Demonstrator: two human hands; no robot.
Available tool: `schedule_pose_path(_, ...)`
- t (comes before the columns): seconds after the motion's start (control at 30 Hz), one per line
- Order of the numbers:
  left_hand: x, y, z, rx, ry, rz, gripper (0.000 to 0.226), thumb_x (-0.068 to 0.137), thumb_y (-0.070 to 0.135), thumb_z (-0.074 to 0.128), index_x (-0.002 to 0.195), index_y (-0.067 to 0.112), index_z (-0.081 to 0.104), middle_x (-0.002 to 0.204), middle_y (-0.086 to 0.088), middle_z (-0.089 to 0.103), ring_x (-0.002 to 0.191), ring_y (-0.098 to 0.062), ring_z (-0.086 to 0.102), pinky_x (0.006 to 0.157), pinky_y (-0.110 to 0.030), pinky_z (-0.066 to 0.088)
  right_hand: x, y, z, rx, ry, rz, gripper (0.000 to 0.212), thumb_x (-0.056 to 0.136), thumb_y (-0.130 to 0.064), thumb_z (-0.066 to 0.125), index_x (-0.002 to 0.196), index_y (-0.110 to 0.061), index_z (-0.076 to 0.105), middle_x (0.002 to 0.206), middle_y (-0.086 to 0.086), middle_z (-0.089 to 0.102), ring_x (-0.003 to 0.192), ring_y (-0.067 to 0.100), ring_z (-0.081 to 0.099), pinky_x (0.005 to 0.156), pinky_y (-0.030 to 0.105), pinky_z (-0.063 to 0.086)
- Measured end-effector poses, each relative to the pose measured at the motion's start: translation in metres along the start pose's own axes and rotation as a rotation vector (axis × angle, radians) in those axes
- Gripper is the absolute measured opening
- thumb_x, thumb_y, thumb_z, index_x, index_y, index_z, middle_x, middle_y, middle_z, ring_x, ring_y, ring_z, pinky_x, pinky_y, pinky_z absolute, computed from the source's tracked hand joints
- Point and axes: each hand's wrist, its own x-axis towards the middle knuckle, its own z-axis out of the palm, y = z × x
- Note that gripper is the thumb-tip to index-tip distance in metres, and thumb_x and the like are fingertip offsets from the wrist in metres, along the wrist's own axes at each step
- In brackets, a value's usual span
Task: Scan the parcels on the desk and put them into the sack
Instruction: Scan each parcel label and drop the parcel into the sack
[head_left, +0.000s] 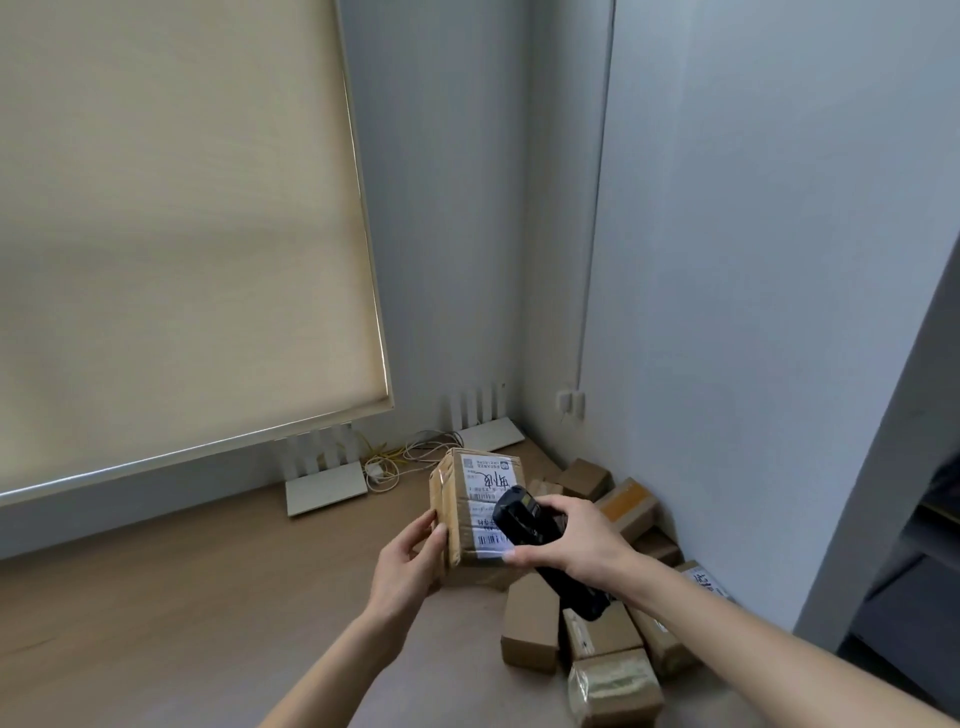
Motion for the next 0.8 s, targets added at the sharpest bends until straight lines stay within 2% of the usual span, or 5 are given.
schedule_pose_path(0.1,-0.008,0.004,-0.002,0.007,-0.082,-0.055,0.067,0.084,0.057,0.072,0.144,0.038,0.051,0.119,0.011,0.072,0.109,-0.013,0.069,0.091,-0.039,0.057,-0.005,0.000,0.002,-0.009,-0.001,0.012,0.102,0.043,-0.067,0.095,0.133,-0.029,0.064,0.119,-0.012,0.072,0.113,0.006,0.064,0.107,0.037,0.051)
schedule_pose_path(0.17,-0.012,0.006,-0.005,0.030,-0.119,-0.053,0.077,0.074,0.060,0.079,0.144,0.042,0.050,0.119,0.013,0.072,0.109,-0.013,0.069,0.088,-0.035,0.056,-0.007,0.001,0.003,-0.027,-0.015,0.014,0.107,0.039,-0.071,0.094,0.133,-0.030,0.065,0.117,-0.013,0.072,0.111,0.004,0.065,0.105,0.037,0.053)
schedule_pose_path(0.33,-0.020,0.006,-0.015,-0.015,-0.052,-0.028,0.062,0.081,0.042,0.079,0.138,0.028,0.059,0.116,0.009,0.074,0.101,-0.013,0.072,0.068,-0.025,0.057,-0.013,-0.007,0.005,-0.076,-0.064,0.008,0.095,0.045,-0.064,0.096,0.130,-0.032,0.066,0.113,-0.016,0.071,0.107,0.001,0.064,0.102,0.031,0.052)
schedule_pose_path(0.57,-0.041,0.012,-0.050,0.032,0.004,-0.020,0.048,0.080,0.055,0.075,0.121,0.030,0.070,0.101,0.007,0.078,0.101,-0.017,0.071,0.095,-0.048,0.057,-0.028,-0.037,0.026,-0.062,0.051,-0.042,0.090,0.059,-0.051,0.098,0.137,-0.026,0.061,0.114,-0.014,0.065,0.114,0.009,0.061,0.102,0.029,0.048)
schedule_pose_path(0.8,-0.086,0.030,-0.104,0.039,0.057,-0.009,0.025,0.093,0.043,0.065,0.111,0.025,0.070,0.093,0.002,0.077,0.089,-0.013,0.073,0.068,-0.026,0.058,-0.058,-0.079,0.064,-0.066,0.094,-0.103,0.092,0.063,-0.051,0.096,0.143,-0.024,0.058,0.132,-0.008,0.066,0.113,0.006,0.056,0.100,0.025,0.044)
